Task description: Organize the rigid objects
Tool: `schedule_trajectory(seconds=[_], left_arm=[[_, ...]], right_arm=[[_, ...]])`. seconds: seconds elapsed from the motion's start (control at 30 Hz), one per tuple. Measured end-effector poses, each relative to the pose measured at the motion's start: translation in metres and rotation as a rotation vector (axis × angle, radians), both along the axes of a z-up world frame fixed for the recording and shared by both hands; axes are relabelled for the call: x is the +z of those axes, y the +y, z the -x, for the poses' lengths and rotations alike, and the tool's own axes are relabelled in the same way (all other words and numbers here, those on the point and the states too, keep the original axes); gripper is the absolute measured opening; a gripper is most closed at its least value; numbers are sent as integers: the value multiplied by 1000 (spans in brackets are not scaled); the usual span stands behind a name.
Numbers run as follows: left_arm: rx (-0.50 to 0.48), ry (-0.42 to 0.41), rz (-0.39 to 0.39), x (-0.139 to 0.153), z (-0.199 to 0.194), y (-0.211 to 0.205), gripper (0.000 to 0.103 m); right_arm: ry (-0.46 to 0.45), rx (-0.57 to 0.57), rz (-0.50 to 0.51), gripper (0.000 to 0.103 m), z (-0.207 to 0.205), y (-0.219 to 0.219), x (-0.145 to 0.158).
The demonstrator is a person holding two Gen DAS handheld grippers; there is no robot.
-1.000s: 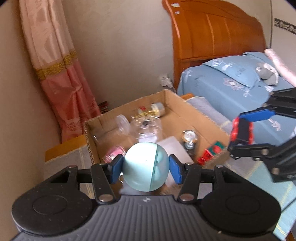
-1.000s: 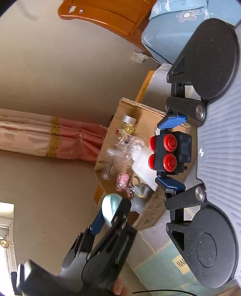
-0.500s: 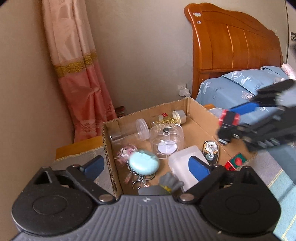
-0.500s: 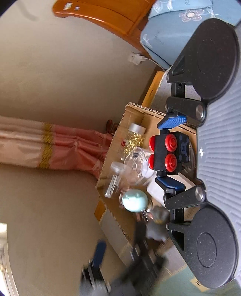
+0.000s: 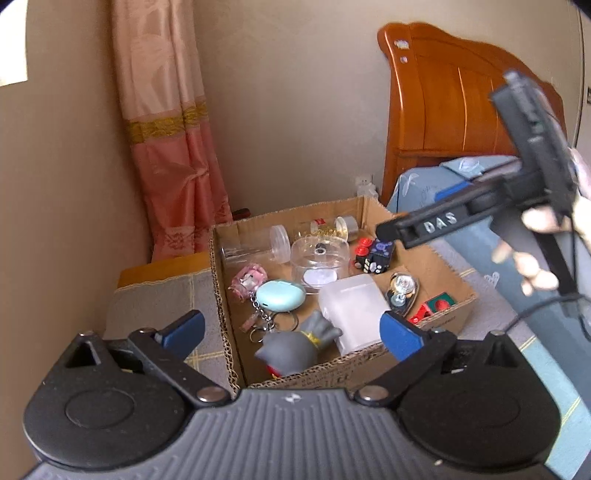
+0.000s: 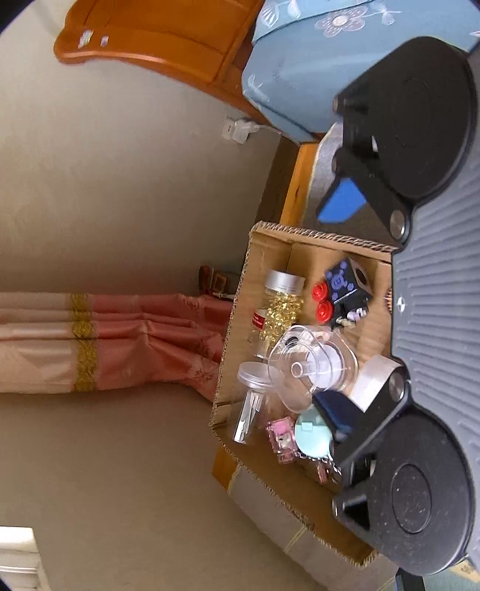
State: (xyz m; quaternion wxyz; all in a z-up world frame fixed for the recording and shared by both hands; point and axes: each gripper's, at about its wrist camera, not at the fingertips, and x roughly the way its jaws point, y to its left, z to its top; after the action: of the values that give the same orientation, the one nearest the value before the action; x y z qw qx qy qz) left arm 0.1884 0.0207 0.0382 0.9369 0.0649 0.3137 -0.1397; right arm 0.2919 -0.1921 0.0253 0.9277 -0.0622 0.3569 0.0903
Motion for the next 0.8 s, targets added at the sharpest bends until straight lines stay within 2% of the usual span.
schedule_trajectory(seconds=[0.1, 0.2, 0.37, 0.53, 0.8], left_arm=[[39, -27, 7, 5, 14, 1, 101], [98, -37, -11, 9, 25, -1, 101], [201, 4, -32, 6, 42, 0, 101], [240, 65, -26, 3, 54, 1, 101], [243, 68, -50, 11, 73, -3, 101]], right_arm=[[3, -7, -1, 103, 25, 3, 10], [21, -47, 41, 103, 53, 11, 17], [11, -127, 105, 103, 104, 21, 18], [17, -208, 55, 103, 146, 24, 12], [-1, -231, 3, 103, 184, 32, 15]])
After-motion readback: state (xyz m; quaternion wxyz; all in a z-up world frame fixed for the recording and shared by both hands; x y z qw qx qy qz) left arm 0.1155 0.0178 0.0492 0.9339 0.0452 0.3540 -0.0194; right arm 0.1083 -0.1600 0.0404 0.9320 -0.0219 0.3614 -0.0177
